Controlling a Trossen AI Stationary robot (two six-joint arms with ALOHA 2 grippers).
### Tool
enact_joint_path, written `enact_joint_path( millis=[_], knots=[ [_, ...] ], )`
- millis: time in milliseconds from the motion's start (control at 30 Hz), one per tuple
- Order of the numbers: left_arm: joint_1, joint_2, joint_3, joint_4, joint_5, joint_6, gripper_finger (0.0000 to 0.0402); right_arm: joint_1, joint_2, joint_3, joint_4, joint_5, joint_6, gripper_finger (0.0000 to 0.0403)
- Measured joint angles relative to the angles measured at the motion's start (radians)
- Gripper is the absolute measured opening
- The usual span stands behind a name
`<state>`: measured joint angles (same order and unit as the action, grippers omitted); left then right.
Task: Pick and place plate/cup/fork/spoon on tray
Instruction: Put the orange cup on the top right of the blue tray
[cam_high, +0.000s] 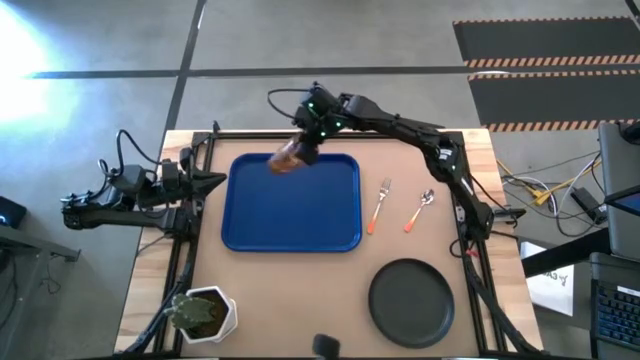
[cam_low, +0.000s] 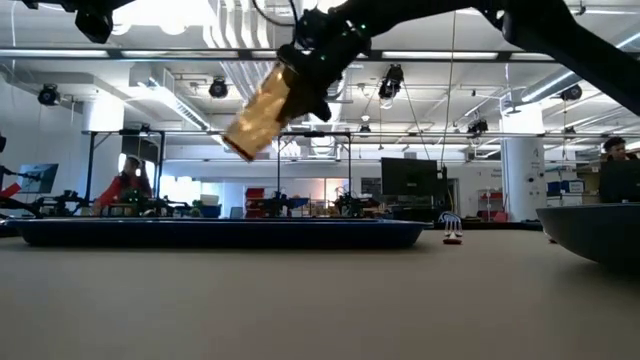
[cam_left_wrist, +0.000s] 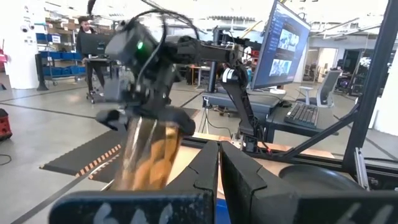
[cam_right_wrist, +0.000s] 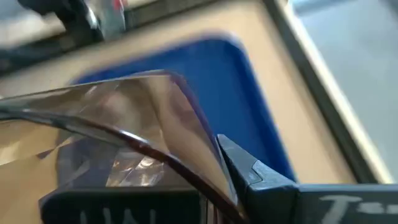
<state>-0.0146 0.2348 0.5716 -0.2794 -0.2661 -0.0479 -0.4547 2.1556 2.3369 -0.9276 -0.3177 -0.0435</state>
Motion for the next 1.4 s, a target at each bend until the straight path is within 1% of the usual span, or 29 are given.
enact_joint_path(
  millis=[67, 167, 200, 233, 367, 467, 633, 800, 900, 1167, 1400],
  knots=[
    [0.000, 0.000, 0.000, 0.000, 0.000, 0.000, 0.0000, -0.020, 0.001, 0.010, -0.128, 0.053, -0.013, 0.0008],
    [0.000, 0.000, 0.000, 0.000, 0.000, 0.000, 0.0000, -0.042, -0.003, 0.016, -0.306, 0.219, -0.034, 0.0008],
    [0.000, 0.000, 0.000, 0.000, 0.000, 0.000, 0.0000, -0.046, -0.005, 0.018, -0.360, 0.262, -0.035, 0.0008],
    [0.000, 0.000, -0.001, 0.000, 0.000, 0.000, 0.0000, -0.051, -0.008, 0.018, -0.401, 0.281, -0.034, 0.0008],
    [0.000, 0.000, -0.002, 0.000, 0.000, 0.000, 0.0000, -0.062, -0.018, 0.018, -0.457, 0.293, -0.028, 0.0008],
    [0.000, -0.001, -0.002, 0.000, 0.000, 0.000, 0.0000, -0.065, -0.017, 0.018, -0.452, 0.322, -0.023, 0.0008],
    [0.000, -0.001, -0.003, 0.000, 0.000, 0.000, 0.0000, -0.076, -0.014, 0.006, -0.455, 0.321, 0.003, 0.0008],
    [0.000, -0.001, -0.003, 0.000, 0.000, 0.000, 0.0000, -0.077, 0.008, -0.001, -0.523, 0.325, 0.016, 0.0008],
    [0.000, -0.001, -0.003, 0.000, 0.000, 0.000, 0.0000, -0.076, 0.030, -0.009, -0.537, 0.345, 0.017, 0.0008],
    [0.000, -0.001, -0.003, 0.000, 0.000, 0.001, 0.0000, -0.074, 0.084, -0.010, -0.504, 0.335, 0.016, 0.0008],
    [0.000, -0.004, -0.003, -0.001, 0.000, 0.001, 0.0000, -0.073, 0.113, -0.009, -0.472, 0.288, 0.006, 0.0008]
  ],
)
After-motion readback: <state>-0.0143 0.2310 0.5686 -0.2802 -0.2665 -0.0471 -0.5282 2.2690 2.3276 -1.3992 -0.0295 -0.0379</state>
